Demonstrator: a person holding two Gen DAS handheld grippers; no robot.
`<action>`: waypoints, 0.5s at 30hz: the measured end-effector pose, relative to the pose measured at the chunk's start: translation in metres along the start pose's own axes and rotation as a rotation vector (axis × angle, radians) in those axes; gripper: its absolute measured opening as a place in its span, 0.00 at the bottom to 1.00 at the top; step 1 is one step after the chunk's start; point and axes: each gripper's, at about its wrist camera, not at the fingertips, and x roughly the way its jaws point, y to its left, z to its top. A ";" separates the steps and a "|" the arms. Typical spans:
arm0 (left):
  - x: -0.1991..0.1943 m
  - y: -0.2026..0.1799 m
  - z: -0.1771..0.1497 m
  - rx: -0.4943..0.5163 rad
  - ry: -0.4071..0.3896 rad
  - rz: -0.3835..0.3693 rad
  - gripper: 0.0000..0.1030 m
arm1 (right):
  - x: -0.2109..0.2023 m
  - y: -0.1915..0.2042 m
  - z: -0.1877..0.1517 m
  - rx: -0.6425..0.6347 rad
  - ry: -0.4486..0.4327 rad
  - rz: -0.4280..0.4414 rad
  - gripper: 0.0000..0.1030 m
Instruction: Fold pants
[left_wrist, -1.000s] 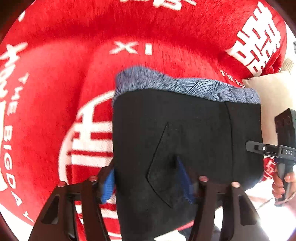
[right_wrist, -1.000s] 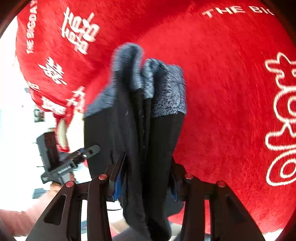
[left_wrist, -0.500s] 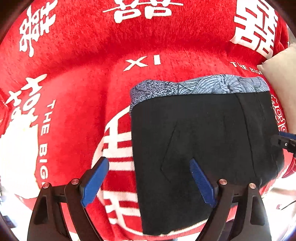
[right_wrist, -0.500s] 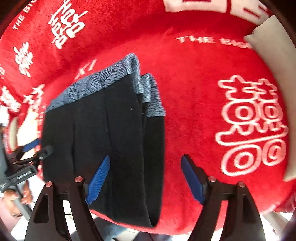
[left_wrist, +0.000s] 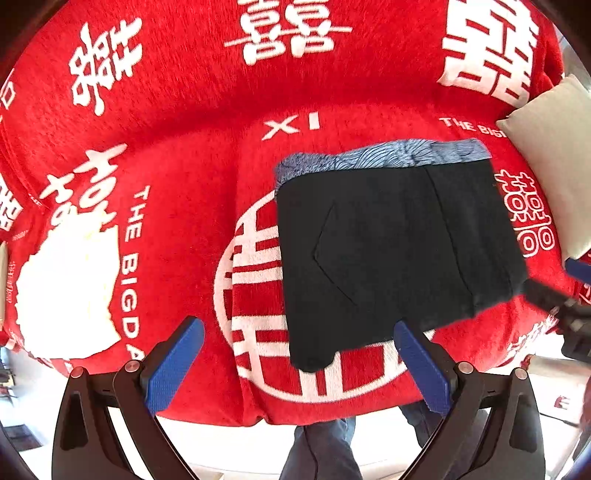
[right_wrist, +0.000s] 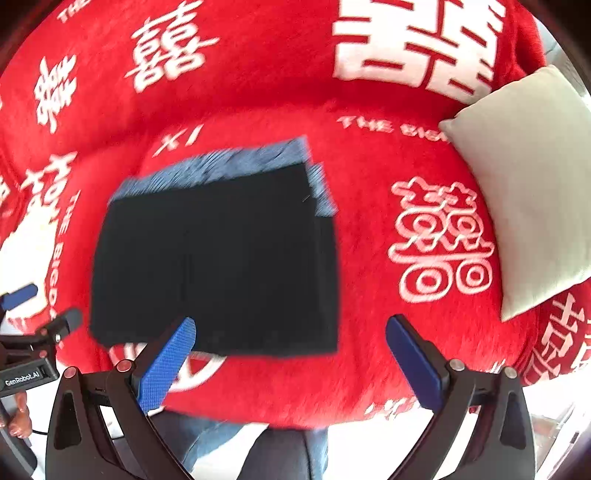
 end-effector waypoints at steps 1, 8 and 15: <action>-0.005 -0.001 -0.002 0.000 0.001 -0.001 1.00 | -0.003 0.005 -0.003 -0.004 0.015 -0.003 1.00; -0.036 -0.007 -0.007 -0.015 0.033 -0.011 1.00 | -0.031 0.024 -0.011 0.010 0.048 -0.014 1.00; -0.053 -0.013 -0.005 -0.039 0.048 0.012 1.00 | -0.051 0.027 -0.007 -0.005 0.066 -0.047 1.00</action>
